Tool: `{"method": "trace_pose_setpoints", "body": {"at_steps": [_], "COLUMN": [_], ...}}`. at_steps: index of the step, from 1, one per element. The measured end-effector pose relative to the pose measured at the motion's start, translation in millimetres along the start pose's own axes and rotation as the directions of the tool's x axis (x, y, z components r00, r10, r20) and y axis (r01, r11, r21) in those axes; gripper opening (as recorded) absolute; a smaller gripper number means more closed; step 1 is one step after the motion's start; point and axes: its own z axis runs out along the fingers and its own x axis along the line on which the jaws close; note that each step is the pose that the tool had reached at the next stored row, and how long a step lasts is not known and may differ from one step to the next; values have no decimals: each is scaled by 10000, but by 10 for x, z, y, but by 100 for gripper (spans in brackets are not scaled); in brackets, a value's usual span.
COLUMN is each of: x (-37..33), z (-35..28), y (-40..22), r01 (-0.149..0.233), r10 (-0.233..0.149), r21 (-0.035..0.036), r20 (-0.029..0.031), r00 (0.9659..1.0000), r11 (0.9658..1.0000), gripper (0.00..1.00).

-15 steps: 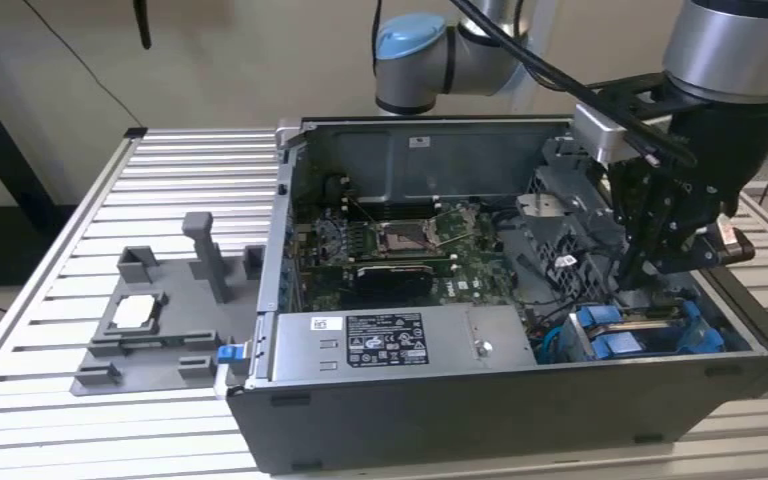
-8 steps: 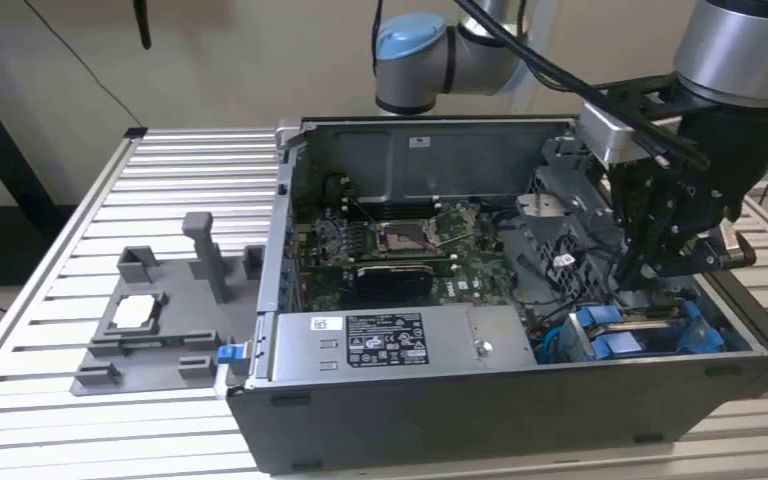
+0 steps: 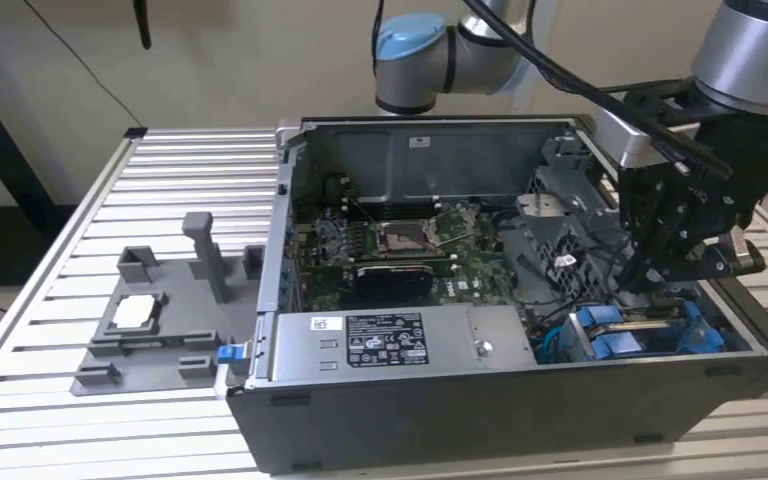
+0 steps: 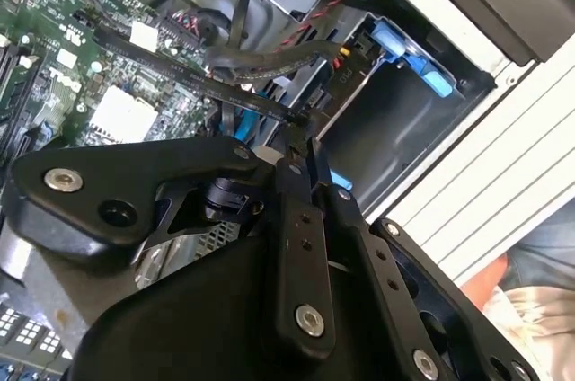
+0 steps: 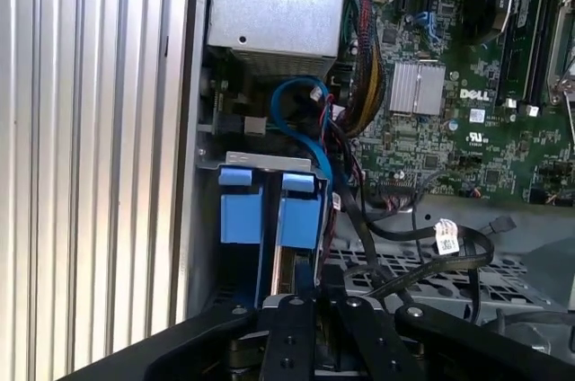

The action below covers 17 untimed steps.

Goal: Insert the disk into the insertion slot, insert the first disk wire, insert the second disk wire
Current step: 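Insert the second disk wire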

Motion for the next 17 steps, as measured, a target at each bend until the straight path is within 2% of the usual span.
{"method": "trace_pose_setpoints", "body": {"at_steps": [3, 4, 6, 10, 11, 13, 14, 15, 17], "x": [9, 12, 21, 21, 22, 26, 29, 32, 44], "z": [15, 17, 19, 19, 20, 23, 26, 32, 42], "y": [-1, -4, -14, -19, -29, -59, -77, -95, -131], "r01": [-78, -91, -95, -96, -96, -99, -100, -100, -99], "r10": [78, 91, 96, 97, 97, 103, 105, 106, 108], "r21": [-8, -35, -194, -221, -308, -643, -778, -854, -881], "r20": [10, 10, 22, 23, 28, 53, 62, 68, 92], "r00": [10000, 10000, 10000, 10000, 9999, 9999, 9999, 9999, 9999], "r11": [10000, 10000, 9998, 9997, 9995, 9979, 9969, 9963, 9961], "gripper": [16, 16, 16, 16, 16, 16, 16, 16, 16]}}
